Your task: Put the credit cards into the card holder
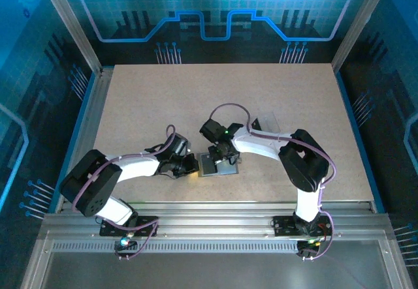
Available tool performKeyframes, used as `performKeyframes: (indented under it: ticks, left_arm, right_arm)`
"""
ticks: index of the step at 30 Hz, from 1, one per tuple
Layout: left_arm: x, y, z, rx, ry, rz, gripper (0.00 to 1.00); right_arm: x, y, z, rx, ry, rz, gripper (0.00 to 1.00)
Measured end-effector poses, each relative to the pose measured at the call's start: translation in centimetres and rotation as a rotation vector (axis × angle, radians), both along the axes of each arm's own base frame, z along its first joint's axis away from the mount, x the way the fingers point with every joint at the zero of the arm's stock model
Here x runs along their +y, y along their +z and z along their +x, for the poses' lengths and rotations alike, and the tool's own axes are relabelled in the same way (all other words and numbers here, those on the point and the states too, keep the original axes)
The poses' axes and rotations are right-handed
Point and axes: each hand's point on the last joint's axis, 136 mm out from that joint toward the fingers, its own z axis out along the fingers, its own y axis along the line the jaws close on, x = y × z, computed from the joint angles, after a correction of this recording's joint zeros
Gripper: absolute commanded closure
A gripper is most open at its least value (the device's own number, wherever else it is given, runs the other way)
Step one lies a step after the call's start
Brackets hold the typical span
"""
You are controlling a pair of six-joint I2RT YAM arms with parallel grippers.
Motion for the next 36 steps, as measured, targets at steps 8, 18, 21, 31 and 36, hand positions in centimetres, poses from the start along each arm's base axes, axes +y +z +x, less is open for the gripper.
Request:
performKeyframes:
  ticks: [8, 18, 21, 31, 36]
  left_arm:
    - [-0.7, 0.0, 0.2, -0.015, -0.009, -0.014, 0.9]
    - [-0.4, 0.4, -0.2, -0.019, -0.008, 0.0, 0.79]
    - [0.2, 0.5, -0.8, -0.008, -0.004, 0.007, 0.74]
    - [2.9, 3.7, -0.9, -0.047, 0.046, -0.007, 0.63]
    - [3.9, 5.8, -1.1, -0.068, 0.033, 0.006, 0.55]
  right_arm:
    - [4.2, 2.5, -0.6, 0.008, 0.074, 0.117, 0.77]
    - [6.2, 2.3, -2.0, 0.16, 0.086, 0.367, 0.57]
    - [5.5, 4.0, -2.5, 0.149, 0.091, 0.411, 0.54]
    - [1.0, 8.1, -1.2, 0.032, 0.029, 0.368, 0.42]
    - [-4.6, 8.6, 0.7, -0.042, -0.124, 0.179, 0.34]
